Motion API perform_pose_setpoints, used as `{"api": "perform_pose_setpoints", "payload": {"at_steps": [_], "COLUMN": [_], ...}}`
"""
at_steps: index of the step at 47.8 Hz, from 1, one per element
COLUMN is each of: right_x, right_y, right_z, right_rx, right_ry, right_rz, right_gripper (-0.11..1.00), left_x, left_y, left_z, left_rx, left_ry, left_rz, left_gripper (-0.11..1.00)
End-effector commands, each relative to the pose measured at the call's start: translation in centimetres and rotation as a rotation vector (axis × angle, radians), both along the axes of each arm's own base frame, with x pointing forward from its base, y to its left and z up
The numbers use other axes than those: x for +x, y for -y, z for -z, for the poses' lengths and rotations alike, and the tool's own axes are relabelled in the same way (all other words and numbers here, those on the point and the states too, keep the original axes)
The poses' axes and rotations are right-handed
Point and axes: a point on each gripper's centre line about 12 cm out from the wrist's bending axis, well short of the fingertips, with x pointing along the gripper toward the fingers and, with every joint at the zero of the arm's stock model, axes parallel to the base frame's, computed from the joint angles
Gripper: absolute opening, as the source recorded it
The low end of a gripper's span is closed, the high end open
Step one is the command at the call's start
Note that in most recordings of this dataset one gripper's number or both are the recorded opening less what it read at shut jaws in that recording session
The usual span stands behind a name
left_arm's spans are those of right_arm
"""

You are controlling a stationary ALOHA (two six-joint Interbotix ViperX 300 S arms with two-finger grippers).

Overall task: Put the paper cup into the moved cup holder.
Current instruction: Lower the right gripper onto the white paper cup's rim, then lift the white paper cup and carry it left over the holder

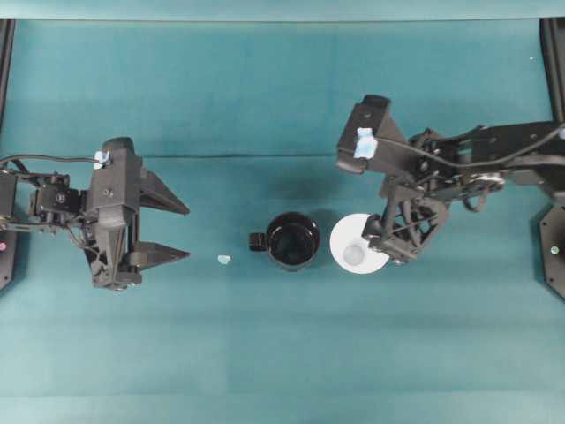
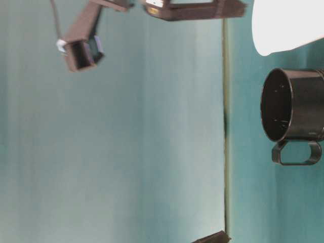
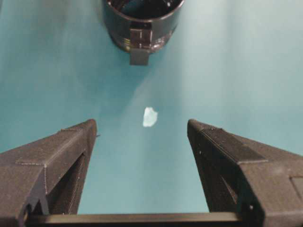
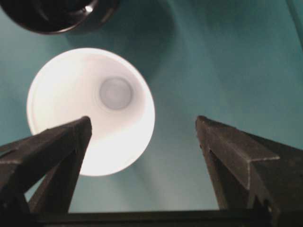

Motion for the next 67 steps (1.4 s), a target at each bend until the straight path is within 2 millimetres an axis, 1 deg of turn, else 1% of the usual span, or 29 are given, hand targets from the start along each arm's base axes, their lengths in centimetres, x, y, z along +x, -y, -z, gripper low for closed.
{"api": "perform_pose_setpoints", "payload": {"at_steps": [1,5,19,30,39,42,45,48,53,57,60,63,67], "right_x": [0.2,0.4,0.6,1.0,1.4,1.5,1.6,1.8,2.1,1.9,1.6,1.1,0.6], "right_y": [0.1,0.2,1.6,1.6,1.2,0.9,0.7,0.4,0.2,0.2,0.1,0.1,0.2], "right_z": [0.5,1.5,3.9,4.9,4.8,4.7,4.6,4.5,3.9,3.8,3.5,2.8,1.5], "right_rx": [0.006,0.007,-0.001,-0.004,-0.004,-0.002,0.0,-0.001,0.0,0.006,0.014,0.019,0.02], "right_ry": [0.002,-0.009,0.018,0.003,0.006,0.007,0.011,0.017,0.027,0.003,-0.03,-0.051,-0.05], "right_rz": [0.016,0.023,0.061,0.049,0.037,0.03,0.026,0.019,0.013,0.014,0.015,0.017,0.019], "right_gripper": [0.95,0.95,0.94,0.89,0.83,0.77,0.68,0.55,0.28,0.1,0.04,0.03,0.03], "left_x": [0.3,0.3,0.3,0.3,0.3,0.3,0.3,0.3,0.2,0.3,0.3,0.3,0.3], "left_y": [0.0,0.1,0.1,0.1,0.1,0.1,0.1,0.1,0.1,0.1,0.1,0.1,0.1], "left_z": [-0.6,-0.8,-0.8,-0.7,-0.7,-0.7,-0.7,-0.7,-0.6,-0.7,-0.7,-0.8,-0.8], "left_rx": [0.0,0.0,0.0,0.0,0.0,0.0,0.0,0.0,0.0,0.0,0.0,0.0,0.0], "left_ry": [0.025,0.029,0.029,0.026,0.028,0.026,0.025,0.026,0.023,0.025,0.028,0.029,0.029], "left_rz": [0.002,0.005,0.005,0.005,0.005,0.005,0.005,0.005,0.005,0.005,0.005,0.005,0.005], "left_gripper": [0.77,0.77,0.77,0.77,0.77,0.77,0.77,0.77,0.77,0.77,0.77,0.77,0.77]}}
